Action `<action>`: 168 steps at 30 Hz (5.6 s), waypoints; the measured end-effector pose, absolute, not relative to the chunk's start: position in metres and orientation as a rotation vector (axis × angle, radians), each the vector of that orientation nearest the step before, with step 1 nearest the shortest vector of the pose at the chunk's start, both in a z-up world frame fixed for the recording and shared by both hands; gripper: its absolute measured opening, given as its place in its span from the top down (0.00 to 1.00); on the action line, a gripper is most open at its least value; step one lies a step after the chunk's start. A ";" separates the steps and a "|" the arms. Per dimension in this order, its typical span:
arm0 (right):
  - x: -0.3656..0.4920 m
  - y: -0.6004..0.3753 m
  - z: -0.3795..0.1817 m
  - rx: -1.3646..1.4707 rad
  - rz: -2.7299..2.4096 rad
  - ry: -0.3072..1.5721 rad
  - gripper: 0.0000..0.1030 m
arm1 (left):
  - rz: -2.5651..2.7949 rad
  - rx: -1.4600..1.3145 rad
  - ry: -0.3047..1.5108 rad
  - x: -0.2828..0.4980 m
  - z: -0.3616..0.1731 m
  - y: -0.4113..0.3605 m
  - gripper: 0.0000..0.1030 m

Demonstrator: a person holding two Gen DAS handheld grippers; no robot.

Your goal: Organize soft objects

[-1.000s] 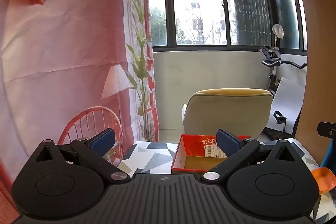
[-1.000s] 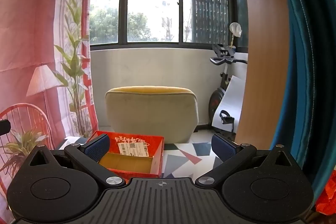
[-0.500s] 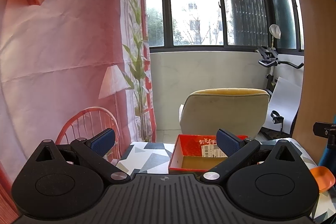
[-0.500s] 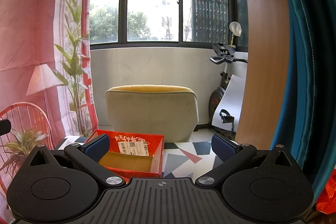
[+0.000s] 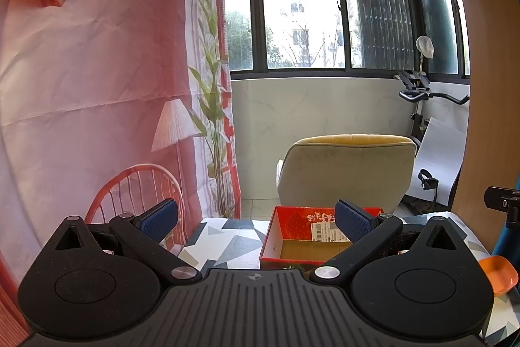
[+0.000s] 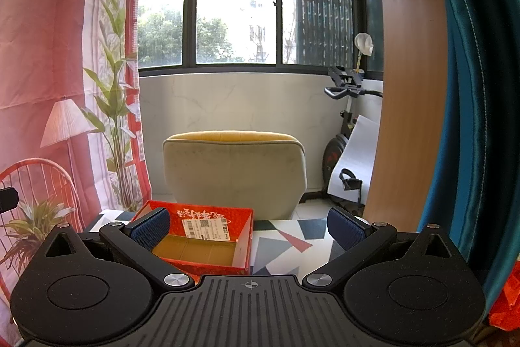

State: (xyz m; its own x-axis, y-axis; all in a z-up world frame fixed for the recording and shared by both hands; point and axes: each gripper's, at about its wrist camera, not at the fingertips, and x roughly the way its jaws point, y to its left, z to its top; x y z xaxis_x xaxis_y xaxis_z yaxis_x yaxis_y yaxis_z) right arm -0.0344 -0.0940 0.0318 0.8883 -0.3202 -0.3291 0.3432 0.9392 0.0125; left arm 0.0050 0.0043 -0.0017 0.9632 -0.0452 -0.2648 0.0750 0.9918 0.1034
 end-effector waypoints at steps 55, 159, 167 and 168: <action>-0.034 -0.094 0.029 0.079 -0.335 0.326 0.00 | -0.098 0.100 0.291 0.009 -0.007 0.005 0.00; 0.074 -0.082 -0.247 0.099 0.029 0.827 0.74 | -0.235 0.151 0.933 0.124 -0.267 0.041 0.81; 0.061 -0.080 -0.230 0.087 0.041 0.729 0.84 | -0.225 0.129 0.833 0.111 -0.249 0.048 0.81; 0.056 -0.081 -0.224 0.093 0.052 0.699 0.84 | -0.222 0.125 0.806 0.108 -0.244 0.049 0.81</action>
State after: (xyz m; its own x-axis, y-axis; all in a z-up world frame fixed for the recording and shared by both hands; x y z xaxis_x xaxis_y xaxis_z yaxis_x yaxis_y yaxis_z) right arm 0.0565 -0.0811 -0.2245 0.7647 0.0794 -0.6395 -0.0167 0.9945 0.1034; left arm 0.1078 0.0489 -0.2440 0.6710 -0.1492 -0.7263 0.2440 0.9694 0.0262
